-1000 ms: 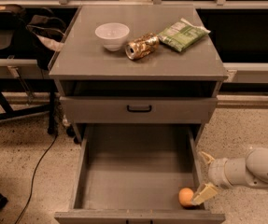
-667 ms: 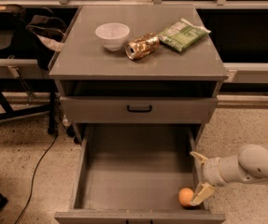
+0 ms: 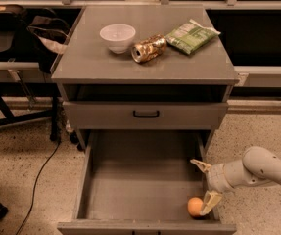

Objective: Pick orange from middle drawer and place on counter

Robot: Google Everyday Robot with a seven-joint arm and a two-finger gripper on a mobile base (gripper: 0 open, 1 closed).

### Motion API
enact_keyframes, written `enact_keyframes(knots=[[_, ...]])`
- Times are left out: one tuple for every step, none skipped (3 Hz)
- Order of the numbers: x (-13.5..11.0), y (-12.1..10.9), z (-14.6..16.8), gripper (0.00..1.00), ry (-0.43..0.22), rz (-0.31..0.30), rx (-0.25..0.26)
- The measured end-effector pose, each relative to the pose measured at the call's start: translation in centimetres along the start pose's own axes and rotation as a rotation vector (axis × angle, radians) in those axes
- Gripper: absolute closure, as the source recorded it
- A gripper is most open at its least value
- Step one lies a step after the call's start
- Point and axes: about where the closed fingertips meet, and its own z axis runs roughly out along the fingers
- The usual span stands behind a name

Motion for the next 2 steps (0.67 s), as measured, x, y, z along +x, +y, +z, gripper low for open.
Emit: enact_keyframes(knots=[[0.7,0.3,0.5,0.0,0.004,0.014,0.011],[2.2,0.5,0.9,0.0,0.02,0.044,0.033]])
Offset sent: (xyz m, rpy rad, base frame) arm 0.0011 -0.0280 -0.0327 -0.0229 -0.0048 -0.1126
